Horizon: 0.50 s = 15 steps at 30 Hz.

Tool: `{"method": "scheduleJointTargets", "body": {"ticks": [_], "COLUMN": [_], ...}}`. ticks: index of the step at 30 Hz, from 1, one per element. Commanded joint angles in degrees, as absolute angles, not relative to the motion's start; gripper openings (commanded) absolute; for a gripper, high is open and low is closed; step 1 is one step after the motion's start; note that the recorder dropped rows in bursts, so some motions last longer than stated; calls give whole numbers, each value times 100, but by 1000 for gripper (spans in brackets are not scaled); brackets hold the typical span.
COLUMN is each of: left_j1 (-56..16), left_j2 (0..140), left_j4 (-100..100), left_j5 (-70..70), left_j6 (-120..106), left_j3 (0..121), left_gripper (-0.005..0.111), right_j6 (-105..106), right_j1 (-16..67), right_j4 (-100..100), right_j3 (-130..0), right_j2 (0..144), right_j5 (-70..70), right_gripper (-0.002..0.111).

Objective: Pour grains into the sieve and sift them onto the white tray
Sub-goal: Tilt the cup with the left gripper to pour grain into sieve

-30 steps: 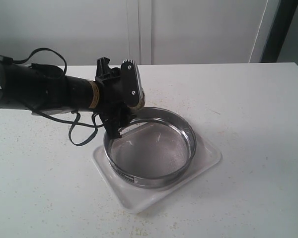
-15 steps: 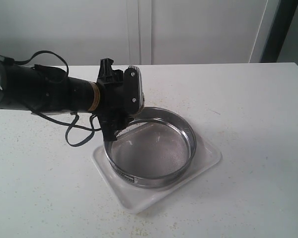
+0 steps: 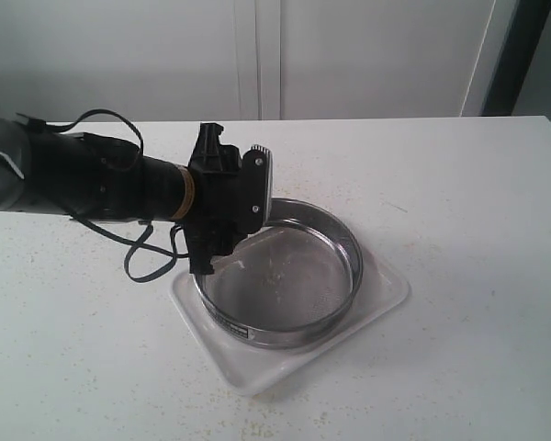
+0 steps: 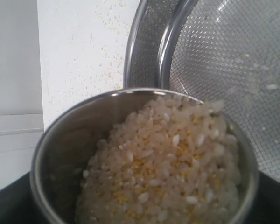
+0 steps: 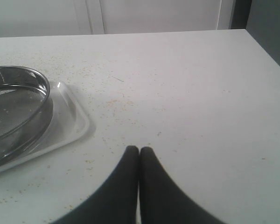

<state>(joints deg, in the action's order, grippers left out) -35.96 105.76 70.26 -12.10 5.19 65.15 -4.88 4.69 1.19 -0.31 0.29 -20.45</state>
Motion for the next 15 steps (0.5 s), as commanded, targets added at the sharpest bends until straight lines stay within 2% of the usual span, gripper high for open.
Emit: {"method": "scheduleJointTargets", "body": {"ticks": [1, 15], "left_j1": [-3616, -3616], "left_j2": [10542, 10542], "left_j4": [7134, 7371], "left_j5": [-1212, -1190], "left_j6": [371, 359], "left_j3": [6571, 6571], "left_gripper": [0, 0], "right_j6": [-489, -489], "right_j1": [451, 451], "right_j4": [127, 127], "right_j3": [0, 0], "right_j2": [0, 0], "right_j5": [-1964, -1964], "right_gripper": [0, 0]}}
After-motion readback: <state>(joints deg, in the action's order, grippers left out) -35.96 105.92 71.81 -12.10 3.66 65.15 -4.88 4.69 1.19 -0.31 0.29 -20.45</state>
